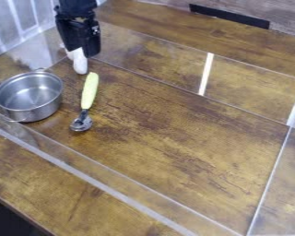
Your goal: Move the green spoon to the left
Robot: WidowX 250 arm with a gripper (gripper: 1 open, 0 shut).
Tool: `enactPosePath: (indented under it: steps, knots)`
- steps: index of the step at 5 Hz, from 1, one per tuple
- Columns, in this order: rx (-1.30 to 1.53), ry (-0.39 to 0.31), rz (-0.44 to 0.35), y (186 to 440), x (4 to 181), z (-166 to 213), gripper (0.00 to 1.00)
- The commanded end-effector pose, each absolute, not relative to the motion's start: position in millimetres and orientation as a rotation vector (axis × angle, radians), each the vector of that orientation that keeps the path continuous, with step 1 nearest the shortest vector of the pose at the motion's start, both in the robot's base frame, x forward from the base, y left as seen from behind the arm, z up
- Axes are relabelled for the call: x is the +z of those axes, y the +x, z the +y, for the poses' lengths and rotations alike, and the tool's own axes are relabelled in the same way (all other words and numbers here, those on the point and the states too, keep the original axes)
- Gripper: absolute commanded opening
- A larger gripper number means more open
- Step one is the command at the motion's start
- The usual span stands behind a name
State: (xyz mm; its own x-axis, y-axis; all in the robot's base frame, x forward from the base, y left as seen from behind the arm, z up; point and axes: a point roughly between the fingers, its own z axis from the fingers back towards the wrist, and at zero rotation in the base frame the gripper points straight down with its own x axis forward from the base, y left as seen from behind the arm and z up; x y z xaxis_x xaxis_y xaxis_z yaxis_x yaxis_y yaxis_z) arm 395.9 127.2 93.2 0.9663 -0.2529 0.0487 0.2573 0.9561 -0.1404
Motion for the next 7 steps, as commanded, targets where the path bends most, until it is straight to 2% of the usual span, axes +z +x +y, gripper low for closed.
enactPosePath:
  steps: [1, 3, 4, 5, 6, 7]
  knots:
    - [-0.261, -0.116, -0.087, 394, 118.8, 139, 1.0]
    - [-0.148, -0.11, -0.086, 400, 99.2, 132, 1.0]
    - [-0.132, -0.105, -0.086, 402, 80.8, 124, 1.0]
    - [-0.139, -0.088, -0.088, 403, 75.6, 111, 1.0]
    - [-0.262, -0.069, -0.102, 411, 87.4, 122, 1.0]
    - [-0.352, -0.074, -0.094, 414, 79.1, 133, 1.0]
